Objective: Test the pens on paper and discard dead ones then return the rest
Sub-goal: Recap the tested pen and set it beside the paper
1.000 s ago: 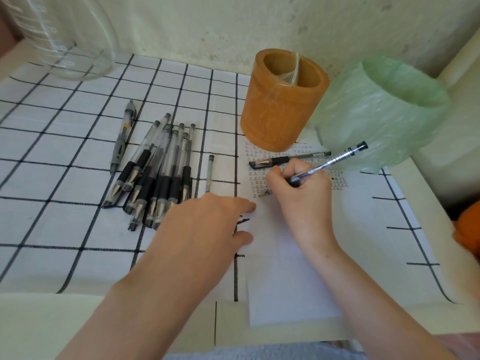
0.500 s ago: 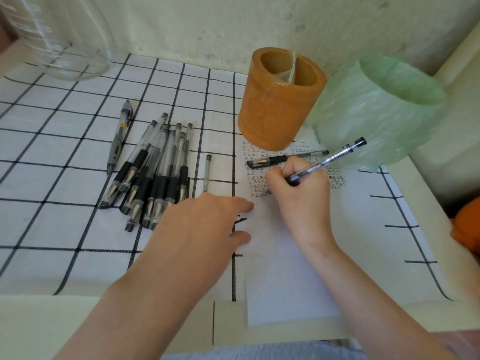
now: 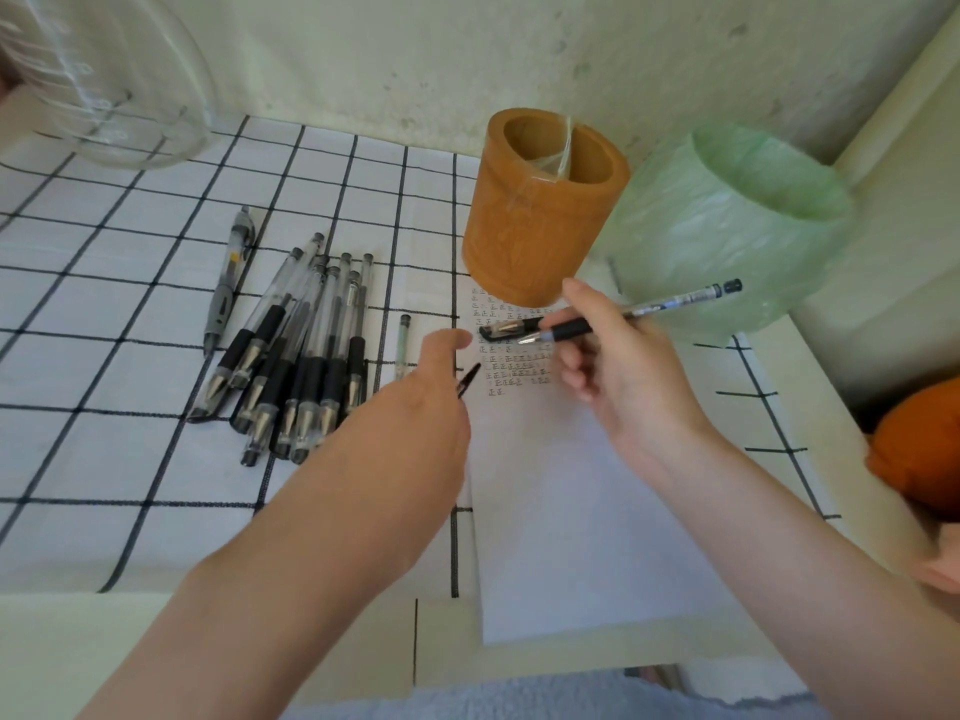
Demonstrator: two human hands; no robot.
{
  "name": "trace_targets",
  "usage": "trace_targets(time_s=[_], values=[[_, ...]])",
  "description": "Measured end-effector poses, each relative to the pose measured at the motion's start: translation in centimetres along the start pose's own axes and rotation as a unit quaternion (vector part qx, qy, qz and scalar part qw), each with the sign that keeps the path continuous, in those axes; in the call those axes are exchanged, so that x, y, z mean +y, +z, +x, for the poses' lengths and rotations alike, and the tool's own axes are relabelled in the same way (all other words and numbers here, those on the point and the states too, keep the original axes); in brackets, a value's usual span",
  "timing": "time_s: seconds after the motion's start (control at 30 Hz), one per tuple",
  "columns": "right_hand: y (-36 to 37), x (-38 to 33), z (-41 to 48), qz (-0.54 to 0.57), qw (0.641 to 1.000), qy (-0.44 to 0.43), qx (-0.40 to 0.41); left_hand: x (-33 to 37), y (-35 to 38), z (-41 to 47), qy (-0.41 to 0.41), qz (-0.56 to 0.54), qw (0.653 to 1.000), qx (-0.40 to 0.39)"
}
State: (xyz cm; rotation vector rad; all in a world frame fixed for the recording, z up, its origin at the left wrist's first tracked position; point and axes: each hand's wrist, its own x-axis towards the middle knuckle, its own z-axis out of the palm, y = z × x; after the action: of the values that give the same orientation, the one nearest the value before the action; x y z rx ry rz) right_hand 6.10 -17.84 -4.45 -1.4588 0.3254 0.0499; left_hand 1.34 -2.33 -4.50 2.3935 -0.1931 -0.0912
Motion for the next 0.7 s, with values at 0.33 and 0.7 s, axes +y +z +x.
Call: trace_targets(time_s=[0.33, 0.7], values=[[-1.0, 0.4, -3.4, 0.063, 0.998, 0.006, 0.007, -0.2, -1.1, 0.2, -0.008, -0.125, 0.991, -0.047], [0.2, 0.2, -3.8, -0.029, 0.996, 0.007, -0.083, 0.7, -1.3, 0.1, 0.035, -0.111, 0.993, -0.012]])
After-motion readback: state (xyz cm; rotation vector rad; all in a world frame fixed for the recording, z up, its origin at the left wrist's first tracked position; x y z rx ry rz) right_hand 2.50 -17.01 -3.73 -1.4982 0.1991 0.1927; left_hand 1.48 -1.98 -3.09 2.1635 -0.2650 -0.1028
